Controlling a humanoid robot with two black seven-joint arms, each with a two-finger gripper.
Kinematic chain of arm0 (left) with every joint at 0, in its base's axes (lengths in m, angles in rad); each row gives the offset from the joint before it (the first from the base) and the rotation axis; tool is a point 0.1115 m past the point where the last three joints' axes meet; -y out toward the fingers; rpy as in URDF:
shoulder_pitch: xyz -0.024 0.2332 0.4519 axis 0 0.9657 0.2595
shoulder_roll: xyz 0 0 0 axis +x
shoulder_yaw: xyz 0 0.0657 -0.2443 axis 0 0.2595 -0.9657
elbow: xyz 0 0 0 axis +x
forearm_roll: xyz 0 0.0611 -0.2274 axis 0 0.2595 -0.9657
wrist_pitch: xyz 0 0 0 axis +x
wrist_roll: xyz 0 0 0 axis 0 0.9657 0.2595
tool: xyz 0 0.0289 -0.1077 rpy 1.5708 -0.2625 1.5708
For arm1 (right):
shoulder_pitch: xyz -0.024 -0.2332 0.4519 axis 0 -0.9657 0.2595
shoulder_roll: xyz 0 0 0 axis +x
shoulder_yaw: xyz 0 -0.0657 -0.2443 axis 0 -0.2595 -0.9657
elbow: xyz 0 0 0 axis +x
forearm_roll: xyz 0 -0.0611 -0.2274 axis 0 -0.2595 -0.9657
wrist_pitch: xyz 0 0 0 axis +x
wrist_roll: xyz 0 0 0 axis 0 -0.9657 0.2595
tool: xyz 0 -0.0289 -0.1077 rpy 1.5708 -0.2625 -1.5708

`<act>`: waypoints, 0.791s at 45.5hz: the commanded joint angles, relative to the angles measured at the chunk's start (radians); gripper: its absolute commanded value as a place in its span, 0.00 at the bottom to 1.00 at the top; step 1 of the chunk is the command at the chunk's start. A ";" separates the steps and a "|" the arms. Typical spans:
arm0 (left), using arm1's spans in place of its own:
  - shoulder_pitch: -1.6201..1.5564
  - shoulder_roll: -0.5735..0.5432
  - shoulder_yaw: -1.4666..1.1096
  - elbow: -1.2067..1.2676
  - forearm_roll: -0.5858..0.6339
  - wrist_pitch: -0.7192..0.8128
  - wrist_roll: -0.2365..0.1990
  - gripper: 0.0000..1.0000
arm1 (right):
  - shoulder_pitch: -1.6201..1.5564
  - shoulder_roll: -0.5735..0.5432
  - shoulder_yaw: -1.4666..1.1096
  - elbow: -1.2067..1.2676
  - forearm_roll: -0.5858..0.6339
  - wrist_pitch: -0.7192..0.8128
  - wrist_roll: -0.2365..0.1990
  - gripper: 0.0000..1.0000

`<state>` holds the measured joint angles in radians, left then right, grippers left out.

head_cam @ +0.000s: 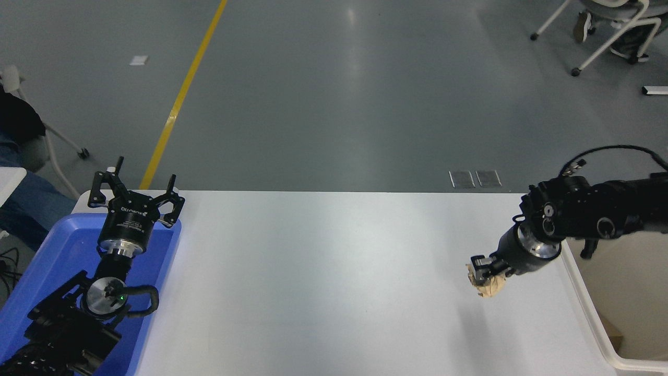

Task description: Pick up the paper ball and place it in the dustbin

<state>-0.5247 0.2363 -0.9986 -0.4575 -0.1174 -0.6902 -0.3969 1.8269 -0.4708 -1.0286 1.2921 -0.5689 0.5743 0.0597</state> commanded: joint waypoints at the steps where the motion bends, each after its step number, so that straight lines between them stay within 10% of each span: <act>1: 0.000 0.000 0.000 -0.001 0.001 -0.002 0.001 1.00 | 0.517 -0.075 -0.211 0.211 0.035 0.145 0.026 0.00; 36: 0.000 0.000 0.000 0.000 0.001 0.000 0.001 1.00 | 0.862 0.009 -0.298 0.290 0.113 0.211 0.051 0.00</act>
<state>-0.5247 0.2363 -0.9983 -0.4578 -0.1167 -0.6914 -0.3957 2.6680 -0.4567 -1.2870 1.5757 -0.4584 0.7796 0.1115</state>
